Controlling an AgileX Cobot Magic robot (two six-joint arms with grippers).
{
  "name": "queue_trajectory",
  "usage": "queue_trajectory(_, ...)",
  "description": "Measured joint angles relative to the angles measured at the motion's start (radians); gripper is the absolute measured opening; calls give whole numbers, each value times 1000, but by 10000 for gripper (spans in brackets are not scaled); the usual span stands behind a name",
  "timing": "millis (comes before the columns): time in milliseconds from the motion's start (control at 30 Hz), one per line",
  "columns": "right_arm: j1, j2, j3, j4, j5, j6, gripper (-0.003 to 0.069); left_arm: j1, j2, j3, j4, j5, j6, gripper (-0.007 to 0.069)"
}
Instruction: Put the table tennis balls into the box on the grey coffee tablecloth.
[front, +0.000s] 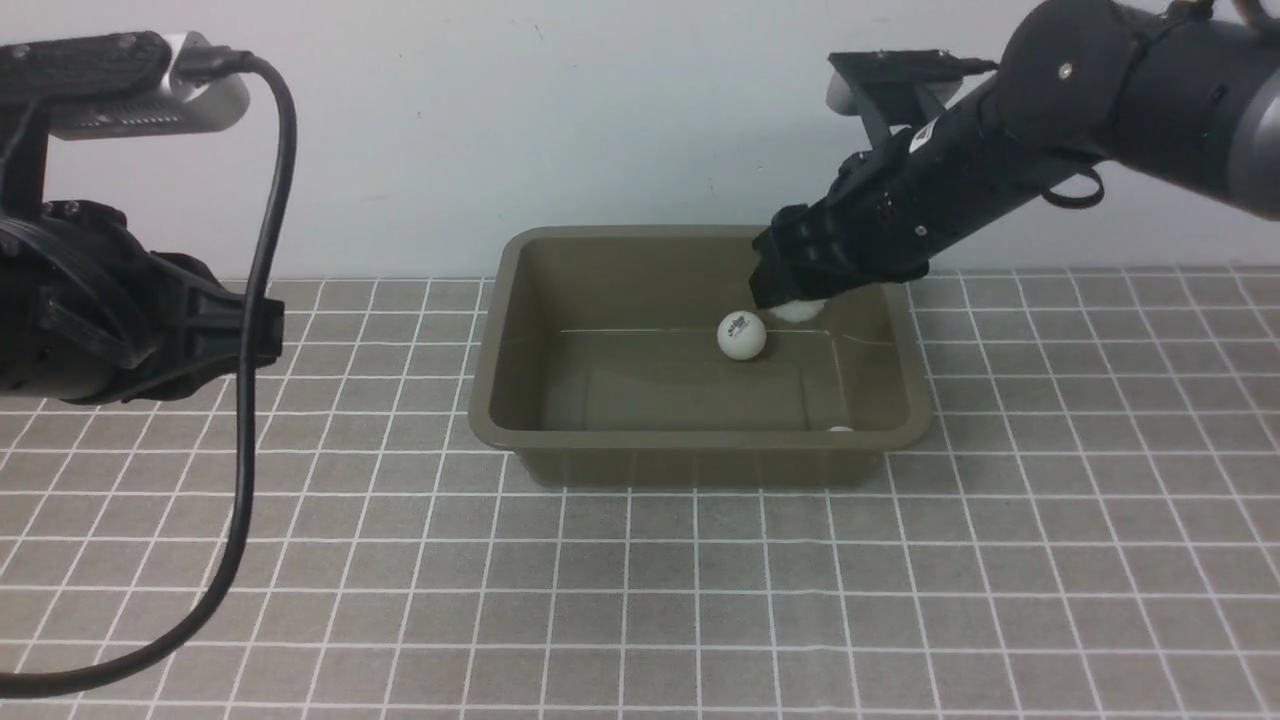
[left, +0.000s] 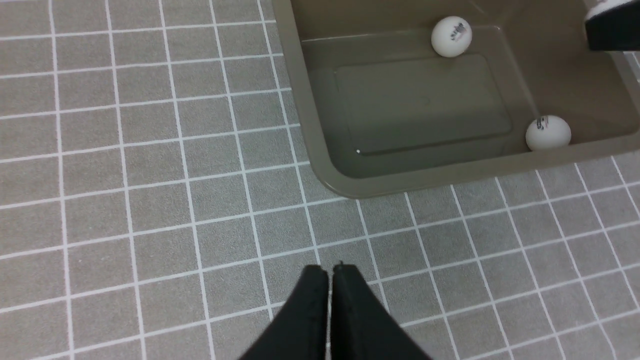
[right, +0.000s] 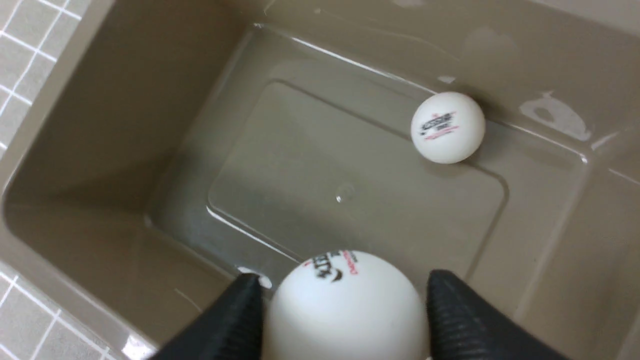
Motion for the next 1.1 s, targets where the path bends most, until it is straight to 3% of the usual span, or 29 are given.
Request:
queue_trajectory(100,-1,-5,0,-12,0,4,601,0,0,0,-1,6,22,-5)
queue_trajectory(200,-1,-32,-10,-30,49,34,608,0,0,0,-1,7,24,-5)
queue_trajectory(333,-1,-144,-10,-89,91,54,377,0,0,0,-1,8,29,-5)
queue_trajectory(433,-1,-337,22,-159,93,99,67,0,0,0,-1,23,31,-5)
queue_trajectory(533,-1,-498,115,-211,55,142,7,0,0,0,-1,35,31,-5)
queue_trajectory(733,-1,-941,535,-280,-193,240,-12,0,0,0,-1,87,31,-5)
queue_trajectory(900,-1,-1361,929,-256,-433,293,-13,0,0,0,-1,104,31,-5)
queue_trajectory(1100,-1,-1751,1187,-253,-480,314,-13,0,-12,1,-4,167,31,-5)
